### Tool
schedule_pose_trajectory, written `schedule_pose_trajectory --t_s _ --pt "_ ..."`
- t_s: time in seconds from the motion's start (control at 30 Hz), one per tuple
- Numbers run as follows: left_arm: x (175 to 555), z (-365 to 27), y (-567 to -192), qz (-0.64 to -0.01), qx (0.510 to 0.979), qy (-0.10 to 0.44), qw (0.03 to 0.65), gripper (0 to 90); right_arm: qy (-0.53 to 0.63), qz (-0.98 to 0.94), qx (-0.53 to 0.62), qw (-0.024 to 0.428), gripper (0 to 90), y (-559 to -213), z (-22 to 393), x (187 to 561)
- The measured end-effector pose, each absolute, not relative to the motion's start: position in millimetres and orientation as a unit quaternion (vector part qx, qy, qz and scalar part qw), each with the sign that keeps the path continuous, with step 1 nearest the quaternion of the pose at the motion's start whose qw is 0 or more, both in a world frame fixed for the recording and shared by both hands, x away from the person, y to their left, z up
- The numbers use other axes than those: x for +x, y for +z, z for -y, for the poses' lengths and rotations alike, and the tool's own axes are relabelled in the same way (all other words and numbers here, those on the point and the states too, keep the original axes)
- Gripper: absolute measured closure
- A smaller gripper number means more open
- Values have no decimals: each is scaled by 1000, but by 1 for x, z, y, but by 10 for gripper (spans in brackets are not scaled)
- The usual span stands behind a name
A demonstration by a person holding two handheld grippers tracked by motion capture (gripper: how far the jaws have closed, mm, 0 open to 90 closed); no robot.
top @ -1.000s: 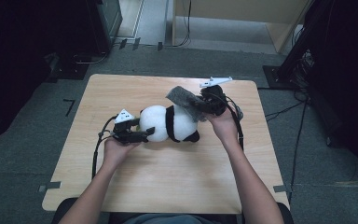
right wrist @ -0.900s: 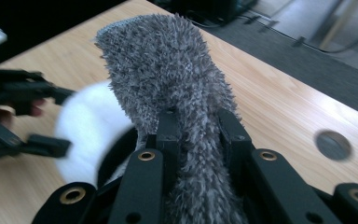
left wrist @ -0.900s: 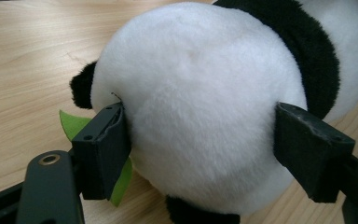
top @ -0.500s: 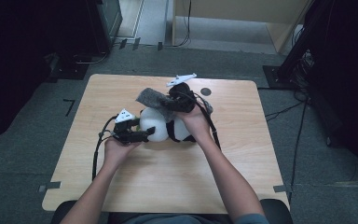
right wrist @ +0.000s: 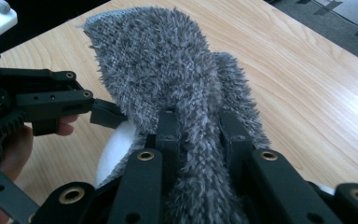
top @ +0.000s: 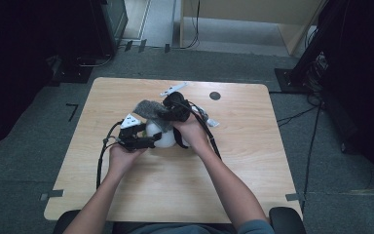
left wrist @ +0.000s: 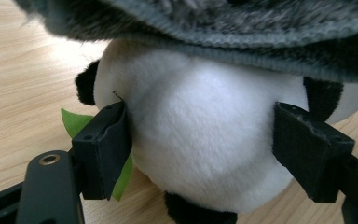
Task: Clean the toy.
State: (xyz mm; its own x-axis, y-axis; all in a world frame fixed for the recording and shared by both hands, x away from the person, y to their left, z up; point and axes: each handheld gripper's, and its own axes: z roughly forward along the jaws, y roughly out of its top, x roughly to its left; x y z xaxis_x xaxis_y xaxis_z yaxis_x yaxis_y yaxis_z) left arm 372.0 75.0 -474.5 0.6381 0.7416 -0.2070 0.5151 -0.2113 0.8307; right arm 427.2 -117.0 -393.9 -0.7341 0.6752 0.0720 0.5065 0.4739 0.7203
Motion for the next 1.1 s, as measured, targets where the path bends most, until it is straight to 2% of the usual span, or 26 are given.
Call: schedule_pose_trajectory --t_s 0.23,0.83,1.1 --pt "373 -75 -476 -407 771 121 474 221 365 -853 352 127 748 -388 135 424" --pt "377 -76 -478 -406 769 116 480 238 379 -817 404 162 748 -367 220 411" --pt "379 -77 -478 -403 769 109 484 239 372 -805 431 166 748 -372 251 408"
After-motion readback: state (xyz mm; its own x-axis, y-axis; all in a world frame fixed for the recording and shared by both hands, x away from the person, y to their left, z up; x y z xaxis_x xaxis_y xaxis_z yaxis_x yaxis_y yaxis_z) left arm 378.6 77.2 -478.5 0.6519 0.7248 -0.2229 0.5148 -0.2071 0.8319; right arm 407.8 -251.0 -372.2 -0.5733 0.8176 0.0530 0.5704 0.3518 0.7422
